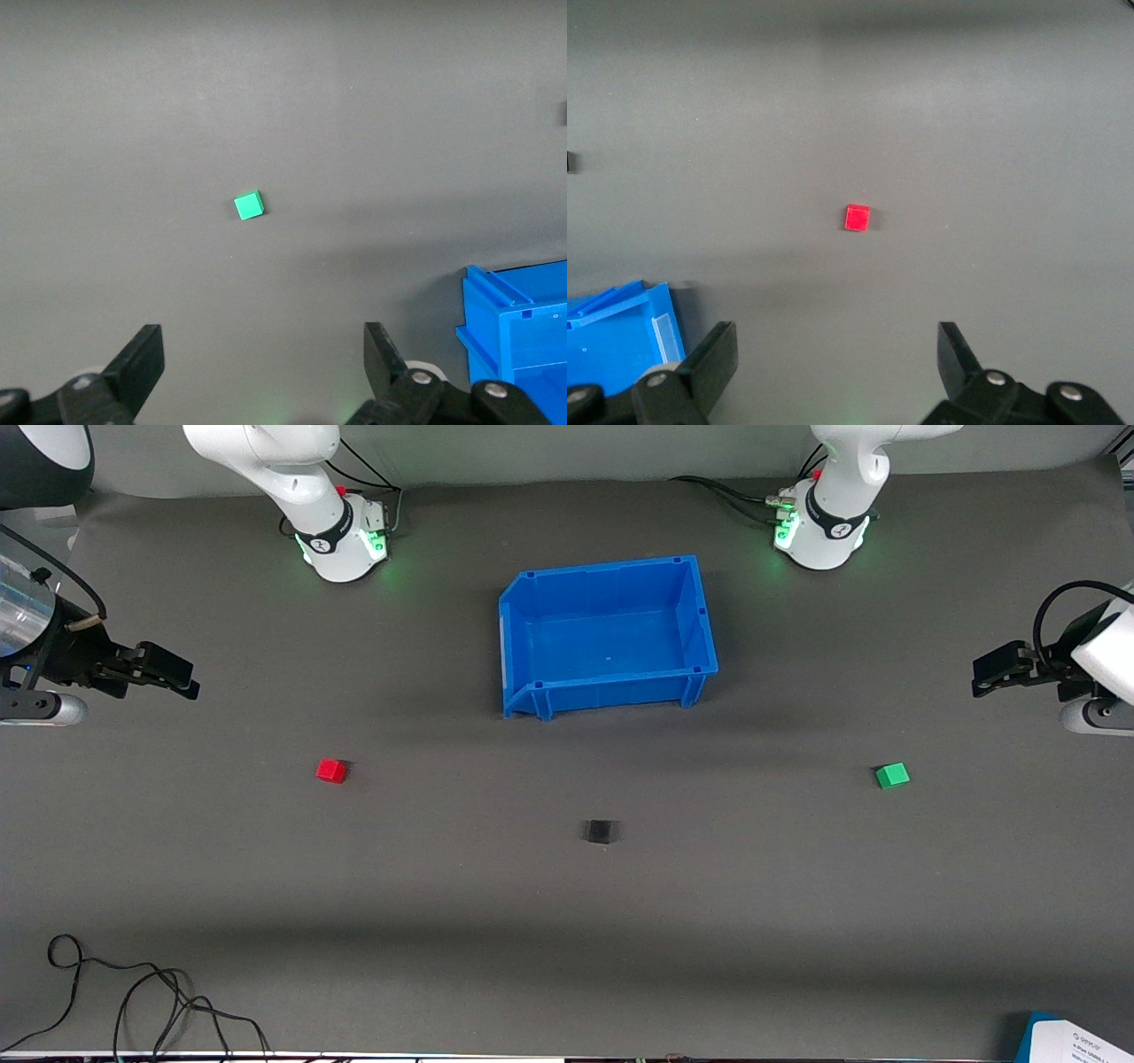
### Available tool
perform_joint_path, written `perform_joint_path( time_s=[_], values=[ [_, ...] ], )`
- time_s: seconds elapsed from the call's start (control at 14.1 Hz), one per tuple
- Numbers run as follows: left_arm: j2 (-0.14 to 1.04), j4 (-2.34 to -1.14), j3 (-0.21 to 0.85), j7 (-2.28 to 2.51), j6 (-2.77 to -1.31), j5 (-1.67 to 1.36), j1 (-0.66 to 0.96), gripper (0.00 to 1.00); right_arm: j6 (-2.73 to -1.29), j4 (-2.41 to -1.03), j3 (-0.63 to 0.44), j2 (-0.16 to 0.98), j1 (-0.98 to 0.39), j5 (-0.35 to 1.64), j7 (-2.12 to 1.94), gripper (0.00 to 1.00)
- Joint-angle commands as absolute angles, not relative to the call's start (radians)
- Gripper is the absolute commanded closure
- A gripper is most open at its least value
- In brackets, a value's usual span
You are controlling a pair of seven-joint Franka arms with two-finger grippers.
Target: Attach green and red cubes to black cube
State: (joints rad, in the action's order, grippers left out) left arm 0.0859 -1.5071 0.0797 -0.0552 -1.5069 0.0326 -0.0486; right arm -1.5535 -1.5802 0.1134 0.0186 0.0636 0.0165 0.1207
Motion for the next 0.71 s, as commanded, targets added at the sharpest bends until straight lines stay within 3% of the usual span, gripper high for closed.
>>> perform_joint_path(
  time_s=[0.0, 0.21, 0.64],
  values=[
    [0.066, -1.522, 0.080, -0.058, -1.523, 0.023, -0.051, 0.00, -1.549, -1.551, 0.115, 0.051, 0.071, -0.002, 0.129, 0.00],
    [0.067, -1.520, 0.078, -0.058, -1.526, 0.025, -0.054, 0.00, -1.481, -1.562, 0.110, 0.066, 0.057, -0.005, 0.386, 0.00],
    [0.061, -1.525, 0.078, 0.150, -1.526, 0.021, -0.061, 0.00, -1.503, -1.589, 0.114, 0.142, 0.048, 0.009, 0.728, 0.00]
  ],
)
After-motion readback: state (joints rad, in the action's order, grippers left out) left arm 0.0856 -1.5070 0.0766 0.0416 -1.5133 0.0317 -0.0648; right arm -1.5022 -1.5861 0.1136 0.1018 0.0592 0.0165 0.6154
